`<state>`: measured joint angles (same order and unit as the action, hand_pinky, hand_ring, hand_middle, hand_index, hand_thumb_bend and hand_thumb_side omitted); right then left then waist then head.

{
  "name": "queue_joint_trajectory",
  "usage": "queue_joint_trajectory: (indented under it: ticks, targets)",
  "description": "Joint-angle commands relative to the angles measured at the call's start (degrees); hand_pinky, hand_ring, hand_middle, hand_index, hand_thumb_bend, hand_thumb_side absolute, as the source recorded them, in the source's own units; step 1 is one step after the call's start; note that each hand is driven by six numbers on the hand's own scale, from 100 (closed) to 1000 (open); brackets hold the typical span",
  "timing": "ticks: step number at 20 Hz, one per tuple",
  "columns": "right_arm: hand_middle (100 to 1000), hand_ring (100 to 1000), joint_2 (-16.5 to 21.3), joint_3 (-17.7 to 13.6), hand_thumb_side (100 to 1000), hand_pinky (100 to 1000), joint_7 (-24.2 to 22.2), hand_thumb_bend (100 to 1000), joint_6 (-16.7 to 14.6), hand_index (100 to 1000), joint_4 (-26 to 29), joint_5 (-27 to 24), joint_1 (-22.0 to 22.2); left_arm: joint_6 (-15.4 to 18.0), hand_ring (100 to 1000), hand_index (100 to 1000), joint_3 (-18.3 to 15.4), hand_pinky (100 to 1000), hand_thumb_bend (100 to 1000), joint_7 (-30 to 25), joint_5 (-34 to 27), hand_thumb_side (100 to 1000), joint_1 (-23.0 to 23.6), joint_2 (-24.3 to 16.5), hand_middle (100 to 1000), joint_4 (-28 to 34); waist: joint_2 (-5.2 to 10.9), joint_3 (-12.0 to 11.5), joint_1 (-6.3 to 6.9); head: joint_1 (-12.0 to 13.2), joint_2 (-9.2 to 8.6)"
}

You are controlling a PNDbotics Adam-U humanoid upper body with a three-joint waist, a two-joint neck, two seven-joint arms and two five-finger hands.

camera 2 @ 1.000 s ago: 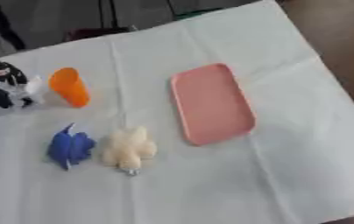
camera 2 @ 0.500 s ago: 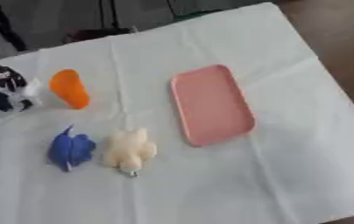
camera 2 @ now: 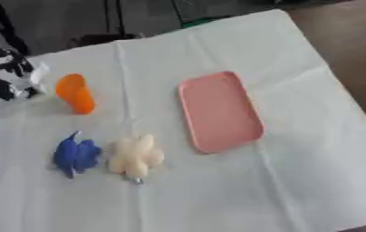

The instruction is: Pick up objects on the table and place them in the box.

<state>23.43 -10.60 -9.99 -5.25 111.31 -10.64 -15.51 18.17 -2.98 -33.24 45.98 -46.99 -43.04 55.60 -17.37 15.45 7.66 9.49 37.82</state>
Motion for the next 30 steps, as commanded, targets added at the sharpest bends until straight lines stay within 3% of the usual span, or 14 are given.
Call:
queue_joint_trajectory:
  ticks: [1,7,17,23,27,28,29,30]
  targets:
    - [803,525,0.95,-0.66,763,546,0.02,100,-0.12,710,0.43,-0.55,-0.06,0.23,721,327,0.01,787,100,-0.5,-2.1,297,-1.46,-3.37,667,4.64,1.69,-0.18,-0.54,-0.13,0.19]
    - [803,526,0.99,-0.67,763,546,0.04,100,-0.05,710,0.19,-0.89,0.37,0.92,721,328,1.21,788,100,-1.18,-5.28,286,-3.44,-2.88,668,12.33,2.77,-0.26,-0.75,-0.41,0.36]
    - [804,527,0.89,-0.02,763,548,-0.68,100,0.05,712,-0.06,-1.64,0.27,3.7,725,338,6.72,790,100,-2.36,-7.52,271,-10.52,5.1,676,20.97,3.99,0.91,-0.96,-0.05,0.55]
    - [805,527,0.67,0.67,764,547,-1.5,100,0.07,712,-0.04,-2.0,-0.33,5.34,728,360,10.4,794,100,-0.81,-3.88,269,-13.02,12.16,681,19.99,3.76,2.11,-0.98,1.21,0.14]
    - [805,526,0.5,0.98,765,547,-1.93,100,0.03,713,0.04,-2.19,-0.76,7.16,730,366,12.43,798,100,3.4,0.67,266,-13.52,16.5,684,19.07,3.38,2.89,-0.97,2.06,-0.09]
    - [805,526,0.47,1.02,753,547,-1.99,100,0.02,713,0.06,-2.25,-0.8,7.72,732,370,12.9,803,183,4.84,1.96,287,-13.47,17.27,688,18.9,3.33,2.96,-0.97,2.12,-0.12]
    - [805,526,0.45,1.1,765,547,-2.08,100,0.01,713,0.09,-2.3,-0.91,8.75,733,370,13.71,804,100,6.52,3.4,265,-13.43,18.3,689,18.88,3.22,3.09,-0.94,2.23,-0.24]
    - [806,526,0.43,1.14,765,547,-2.15,100,0.02,713,0.11,-2.31,-1.0,9.58,735,379,14.34,809,100,8.06,4.8,263,-13.39,19.02,693,18.68,3.15,3.17,-0.92,2.3,-0.32]
